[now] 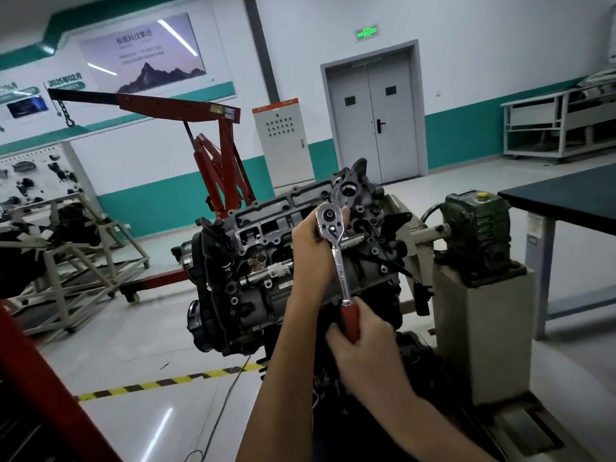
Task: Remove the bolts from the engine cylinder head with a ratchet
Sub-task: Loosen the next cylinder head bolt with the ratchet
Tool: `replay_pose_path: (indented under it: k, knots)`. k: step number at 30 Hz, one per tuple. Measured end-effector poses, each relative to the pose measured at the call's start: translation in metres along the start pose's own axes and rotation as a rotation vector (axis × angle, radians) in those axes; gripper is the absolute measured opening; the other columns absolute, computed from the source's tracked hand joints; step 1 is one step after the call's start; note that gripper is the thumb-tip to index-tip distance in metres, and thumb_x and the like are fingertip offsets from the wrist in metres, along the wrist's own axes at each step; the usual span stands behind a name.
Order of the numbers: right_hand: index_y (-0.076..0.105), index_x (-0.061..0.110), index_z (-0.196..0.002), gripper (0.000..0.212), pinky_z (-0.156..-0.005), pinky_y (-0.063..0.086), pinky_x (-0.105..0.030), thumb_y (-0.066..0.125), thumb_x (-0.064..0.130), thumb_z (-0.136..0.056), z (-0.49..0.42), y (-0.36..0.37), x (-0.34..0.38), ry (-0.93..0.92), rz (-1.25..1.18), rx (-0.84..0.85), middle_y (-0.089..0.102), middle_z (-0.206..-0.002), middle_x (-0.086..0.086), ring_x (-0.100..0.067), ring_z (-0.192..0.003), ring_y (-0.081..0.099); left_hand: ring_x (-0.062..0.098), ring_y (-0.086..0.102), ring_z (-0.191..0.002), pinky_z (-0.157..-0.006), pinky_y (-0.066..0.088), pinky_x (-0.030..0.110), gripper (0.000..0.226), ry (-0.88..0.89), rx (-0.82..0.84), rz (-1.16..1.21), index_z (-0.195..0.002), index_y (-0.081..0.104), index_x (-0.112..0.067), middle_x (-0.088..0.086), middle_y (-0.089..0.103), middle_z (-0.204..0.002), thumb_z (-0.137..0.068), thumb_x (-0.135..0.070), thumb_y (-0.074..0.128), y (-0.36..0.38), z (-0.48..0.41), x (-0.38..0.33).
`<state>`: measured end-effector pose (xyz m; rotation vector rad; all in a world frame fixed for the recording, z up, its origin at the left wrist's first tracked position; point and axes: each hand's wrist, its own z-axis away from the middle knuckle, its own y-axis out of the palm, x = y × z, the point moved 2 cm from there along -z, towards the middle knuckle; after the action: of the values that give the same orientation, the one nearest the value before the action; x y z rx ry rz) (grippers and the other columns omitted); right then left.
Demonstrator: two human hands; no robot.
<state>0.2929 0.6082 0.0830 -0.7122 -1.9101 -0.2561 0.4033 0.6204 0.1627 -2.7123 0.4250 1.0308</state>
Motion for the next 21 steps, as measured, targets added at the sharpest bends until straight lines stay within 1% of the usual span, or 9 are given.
replay_pose_path:
  k: [3,7,9,11,13,15,17,19,21]
  knots:
    - [0.047,0.018,-0.069,0.02,-0.038,0.037,-0.019,0.057,0.005,-0.08,-0.005,-0.002,-0.001,0.007,0.011,0.061,0.043,-0.05,0.003,-0.006,-0.035,0.04,0.001,0.03,-0.054,-0.054,0.03,0.015,0.044,0.009,0.002,-0.009,-0.058,0.039,-0.028,-0.018,0.037,-0.051,-0.092,-0.014,0.063,-0.002,-0.003,-0.001]
    - [0.044,0.022,-0.061,0.032,-0.042,0.032,-0.014,0.062,0.0,-0.076,-0.033,-0.078,0.008,-0.121,0.364,0.266,0.043,-0.047,0.007,-0.003,-0.039,0.039,0.0,0.032,-0.052,-0.052,0.03,0.017,0.051,0.004,0.02,-0.047,-0.052,0.038,-0.031,-0.017,0.039,-0.048,-0.09,-0.007,0.062,-0.001,-0.009,-0.001]
    - [0.046,0.022,-0.064,0.03,-0.046,0.04,-0.022,0.063,0.001,-0.077,-0.055,-0.11,0.021,-0.17,0.555,0.344,0.05,-0.054,0.001,-0.006,-0.043,0.044,0.004,0.028,-0.052,-0.052,0.027,0.023,0.053,0.002,0.03,-0.076,-0.051,0.035,-0.031,-0.015,0.037,-0.047,-0.089,-0.001,0.059,0.0,-0.01,-0.001]
    - [0.049,0.014,-0.068,0.021,-0.05,0.044,-0.034,0.063,0.003,-0.078,-0.068,-0.121,0.026,-0.209,0.633,0.343,0.052,-0.058,-0.009,-0.022,-0.047,0.047,0.006,0.026,-0.053,-0.052,0.025,0.025,0.053,0.002,0.007,-0.066,-0.052,0.036,-0.031,-0.014,0.036,-0.047,-0.089,0.0,0.058,-0.002,-0.008,0.001]
    - [0.05,0.011,-0.07,0.017,-0.052,0.046,-0.037,0.064,0.005,-0.078,-0.057,-0.106,0.019,-0.19,0.561,0.303,0.053,-0.058,-0.01,-0.021,-0.047,0.046,0.005,0.029,-0.053,-0.051,0.028,0.021,0.049,0.015,-0.009,-0.032,-0.053,0.039,-0.03,-0.015,0.038,-0.049,-0.091,-0.004,0.059,-0.005,-0.004,0.001]
    - [0.048,0.014,-0.066,0.022,-0.045,0.039,-0.018,0.065,0.005,-0.077,-0.028,-0.071,0.01,-0.148,0.371,0.169,0.047,-0.048,0.001,-0.006,-0.041,0.041,0.001,0.031,-0.052,-0.051,0.029,0.015,0.049,0.026,-0.014,-0.011,-0.055,0.039,-0.031,-0.017,0.038,-0.049,-0.092,-0.009,0.06,-0.006,-0.001,0.0]
    - [0.045,0.02,-0.063,0.028,-0.038,0.029,-0.008,0.063,0.004,-0.077,-0.005,-0.029,0.003,-0.06,0.14,0.043,0.042,-0.044,0.007,-0.003,-0.036,0.04,0.0,0.03,-0.052,-0.052,0.029,0.012,0.048,0.024,-0.026,-0.011,-0.056,0.038,-0.03,-0.017,0.037,-0.049,-0.093,-0.01,0.061,-0.006,0.0,-0.002]
    - [0.045,0.022,-0.066,0.026,-0.037,0.033,-0.013,0.06,0.005,-0.079,0.002,0.004,0.0,0.017,-0.008,-0.002,0.044,-0.05,0.004,-0.005,-0.035,0.041,0.0,0.029,-0.052,-0.052,0.028,0.012,0.049,0.028,-0.032,-0.003,-0.056,0.036,-0.03,-0.017,0.035,-0.049,-0.093,-0.01,0.062,-0.006,0.001,-0.002]
    - [0.045,0.021,-0.066,0.025,-0.038,0.034,-0.015,0.058,0.005,-0.079,0.001,0.008,-0.001,0.016,-0.004,0.036,0.044,-0.051,0.001,-0.004,-0.036,0.041,0.001,0.028,-0.051,-0.051,0.027,0.012,0.05,0.033,-0.026,-0.012,-0.056,0.034,-0.03,-0.016,0.034,-0.049,-0.092,-0.01,0.061,-0.006,0.0,-0.002]
